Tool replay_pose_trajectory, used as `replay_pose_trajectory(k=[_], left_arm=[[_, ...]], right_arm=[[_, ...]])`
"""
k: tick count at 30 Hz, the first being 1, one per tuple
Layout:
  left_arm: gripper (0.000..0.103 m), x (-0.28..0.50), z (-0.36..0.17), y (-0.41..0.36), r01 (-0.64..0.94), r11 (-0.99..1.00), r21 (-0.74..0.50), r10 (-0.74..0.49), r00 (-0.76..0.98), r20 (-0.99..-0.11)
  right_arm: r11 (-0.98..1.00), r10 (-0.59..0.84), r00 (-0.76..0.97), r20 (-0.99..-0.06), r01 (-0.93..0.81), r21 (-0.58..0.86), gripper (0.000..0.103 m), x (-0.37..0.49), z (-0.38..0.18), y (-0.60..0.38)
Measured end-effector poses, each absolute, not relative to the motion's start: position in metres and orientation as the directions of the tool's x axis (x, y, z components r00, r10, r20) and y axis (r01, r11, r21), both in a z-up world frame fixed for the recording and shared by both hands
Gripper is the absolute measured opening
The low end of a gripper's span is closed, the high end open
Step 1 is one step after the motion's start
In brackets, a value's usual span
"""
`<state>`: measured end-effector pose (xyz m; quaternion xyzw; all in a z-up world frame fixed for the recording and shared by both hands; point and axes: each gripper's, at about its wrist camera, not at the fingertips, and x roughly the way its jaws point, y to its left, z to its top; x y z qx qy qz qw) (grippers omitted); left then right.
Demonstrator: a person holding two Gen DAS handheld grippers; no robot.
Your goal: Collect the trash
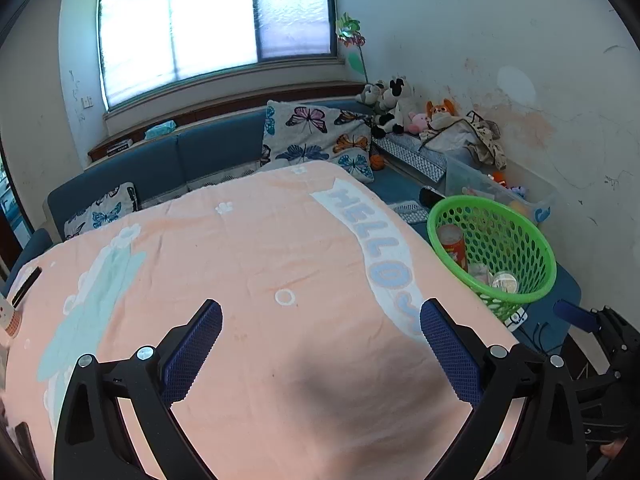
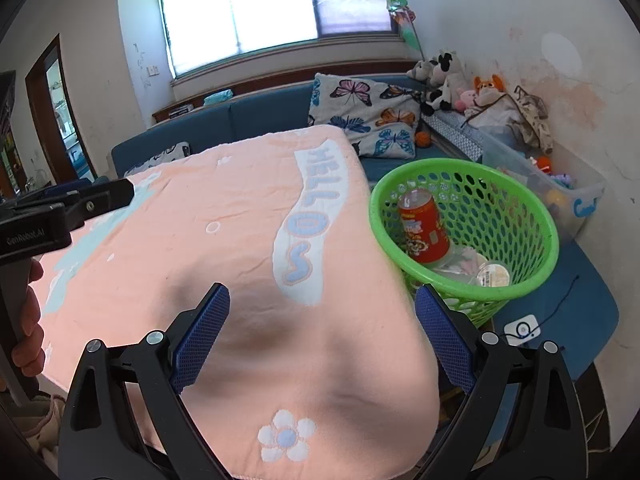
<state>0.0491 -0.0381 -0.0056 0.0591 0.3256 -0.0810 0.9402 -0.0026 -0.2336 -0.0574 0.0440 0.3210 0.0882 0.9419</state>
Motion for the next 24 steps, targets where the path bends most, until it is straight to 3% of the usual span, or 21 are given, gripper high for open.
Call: replay_pose_trajectory(k=[24], left_arm=[[0.096, 0.043, -0.016, -0.039, 0.185, 0.981, 0.054, -0.110, 0.770, -0.629]], right_arm=[[0.982, 0.167, 0.805, -0.569, -0.087, 0.165, 0.094, -0.018, -0.052, -0.239]])
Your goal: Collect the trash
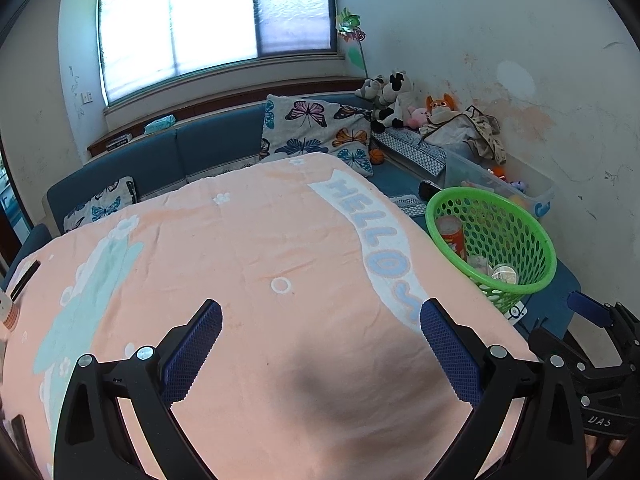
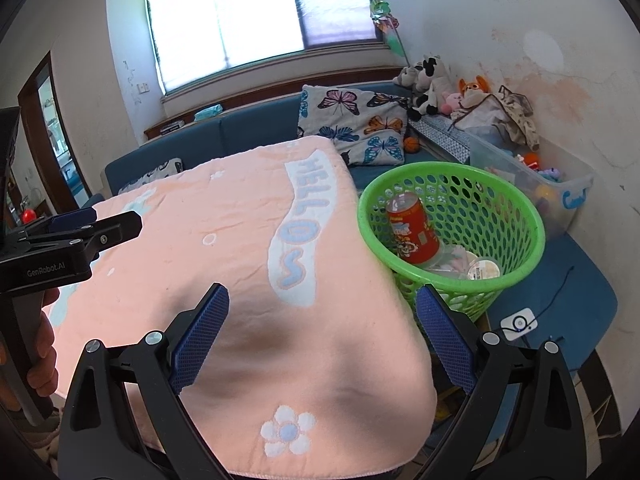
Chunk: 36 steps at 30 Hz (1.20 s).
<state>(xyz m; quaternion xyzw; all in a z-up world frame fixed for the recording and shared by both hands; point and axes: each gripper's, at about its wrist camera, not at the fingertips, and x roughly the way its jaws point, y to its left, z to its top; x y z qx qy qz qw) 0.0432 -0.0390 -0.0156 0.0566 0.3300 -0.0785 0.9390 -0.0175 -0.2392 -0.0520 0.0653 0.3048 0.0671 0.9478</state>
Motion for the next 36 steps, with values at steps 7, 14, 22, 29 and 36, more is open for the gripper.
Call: replay_pose_trajectory(k=[7, 14, 22, 29, 36], left_arm=[[0.096, 0.041, -0.016, -0.036, 0.175, 0.983, 0.054, -0.104, 0.775, -0.624], [0.096, 0.039, -0.014, -0.037, 0.166, 0.984, 0.064, -0.092, 0.782, -0.616], [0.096, 0.036, -0.012, -0.032, 0.146, 0.987, 0.064, -0.078, 0.792, -0.606], [0.096, 0.036, -0.011, -0.026, 0.127, 0.990, 0.054, -0.068, 0.793, -0.605], [0.096, 0.035, -0.012, -0.026, 0.122, 0.991, 0.056, -0.064, 0.793, -0.606]], right_arm=[[0.982, 0.165, 0.811, -0.561, -0.079, 0.173, 0.094, -0.022, -0.050, -0.239], [0.985, 0.154, 0.818, -0.554, -0.084, 0.150, 0.094, -0.025, -0.046, -0.235], [0.986, 0.159, 0.823, -0.545, -0.103, 0.132, 0.095, -0.027, -0.043, -0.228], [0.985, 0.166, 0.826, -0.539, -0.114, 0.128, 0.096, -0.028, -0.040, -0.224], [0.985, 0.168, 0.827, -0.536, -0.122, 0.120, 0.096, -0.027, -0.039, -0.220]])
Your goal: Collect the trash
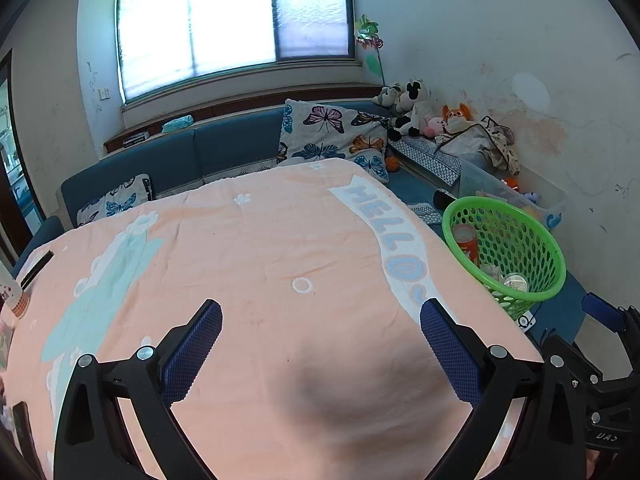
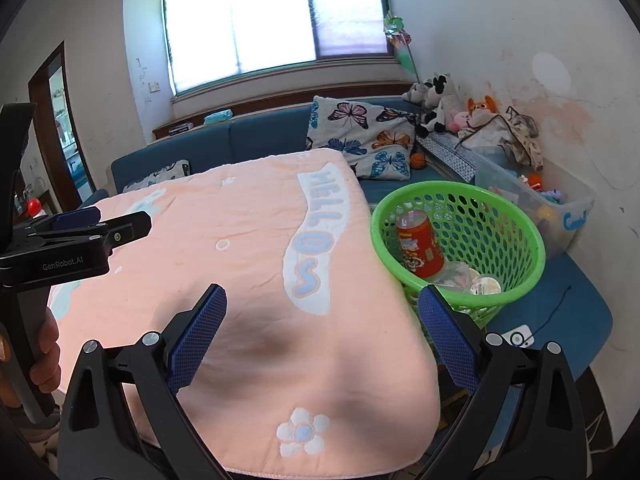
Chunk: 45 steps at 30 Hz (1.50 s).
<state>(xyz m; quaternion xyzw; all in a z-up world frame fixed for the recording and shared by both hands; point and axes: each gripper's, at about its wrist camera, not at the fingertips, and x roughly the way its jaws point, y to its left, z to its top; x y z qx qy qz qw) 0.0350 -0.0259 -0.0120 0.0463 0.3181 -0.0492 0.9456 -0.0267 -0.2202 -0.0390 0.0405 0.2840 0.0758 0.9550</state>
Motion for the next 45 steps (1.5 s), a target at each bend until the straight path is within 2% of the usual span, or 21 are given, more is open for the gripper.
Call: replay_pose_trajectory(k=[45], left_arm=[[0.096, 0.028, -0.016, -0.021, 0.093, 0.993, 0.066, -0.036, 0.805, -0.592]], right_arm=[[0.984, 0.179, 0.822, -0.540, -0.139, 0.113, 0.096, -0.024, -0.044, -0.209]])
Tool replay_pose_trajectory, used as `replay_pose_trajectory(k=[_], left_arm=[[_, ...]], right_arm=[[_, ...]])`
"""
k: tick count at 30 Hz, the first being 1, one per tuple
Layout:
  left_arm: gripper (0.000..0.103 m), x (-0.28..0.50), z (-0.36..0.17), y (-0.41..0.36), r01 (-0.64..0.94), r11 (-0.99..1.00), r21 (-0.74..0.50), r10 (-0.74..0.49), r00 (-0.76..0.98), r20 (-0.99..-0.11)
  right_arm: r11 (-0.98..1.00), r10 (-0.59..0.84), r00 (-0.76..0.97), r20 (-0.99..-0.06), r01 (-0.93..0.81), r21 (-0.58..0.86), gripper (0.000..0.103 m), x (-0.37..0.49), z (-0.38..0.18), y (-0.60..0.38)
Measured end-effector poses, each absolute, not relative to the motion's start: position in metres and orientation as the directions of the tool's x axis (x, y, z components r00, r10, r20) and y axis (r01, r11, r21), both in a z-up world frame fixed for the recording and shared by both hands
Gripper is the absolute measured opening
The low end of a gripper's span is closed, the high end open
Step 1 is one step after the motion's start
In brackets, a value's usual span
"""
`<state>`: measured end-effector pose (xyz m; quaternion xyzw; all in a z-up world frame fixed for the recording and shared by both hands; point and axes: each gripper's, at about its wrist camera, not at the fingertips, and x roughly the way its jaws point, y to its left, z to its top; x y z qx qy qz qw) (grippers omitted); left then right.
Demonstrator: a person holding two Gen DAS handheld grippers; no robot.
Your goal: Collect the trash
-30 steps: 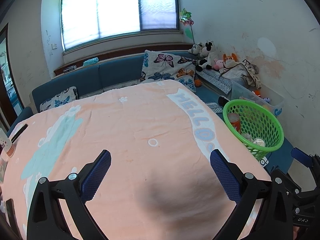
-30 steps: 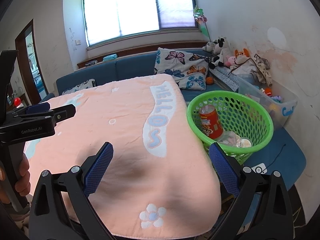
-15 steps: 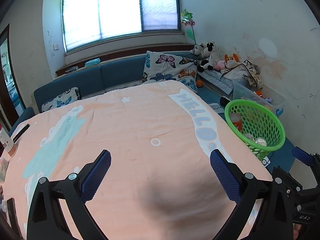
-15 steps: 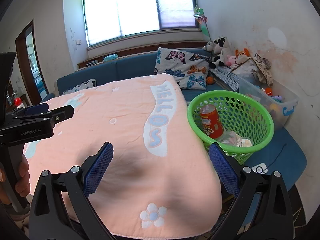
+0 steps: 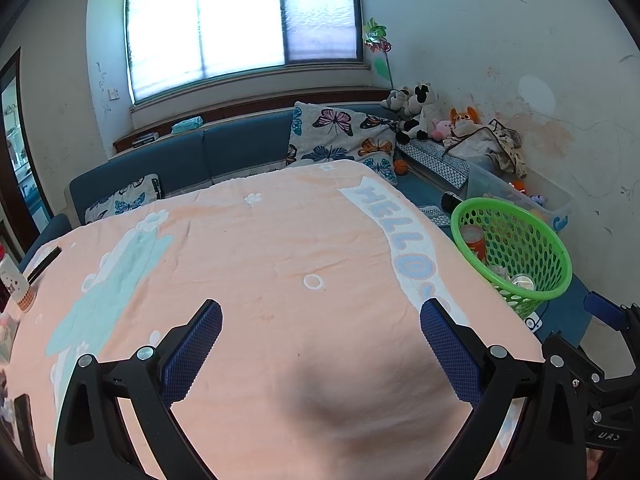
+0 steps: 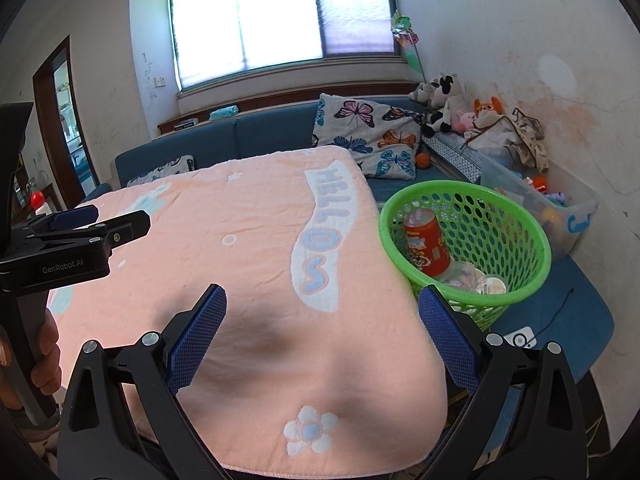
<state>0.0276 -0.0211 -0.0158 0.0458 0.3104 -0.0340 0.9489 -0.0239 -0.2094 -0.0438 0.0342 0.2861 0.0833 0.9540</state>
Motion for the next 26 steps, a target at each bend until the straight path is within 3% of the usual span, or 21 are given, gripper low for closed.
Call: replay_pose_trajectory(k=[26], left_arm=[[0.096, 0.0233, -0.0180, -0.0138, 0.054, 0.996, 0.072, -0.001, 0.806, -0.591]], right_arm=[[0.980, 0.198, 0.816, -0.543, -0.169, 0.104, 0.097, -0.0247, -0.0443, -0.2021]])
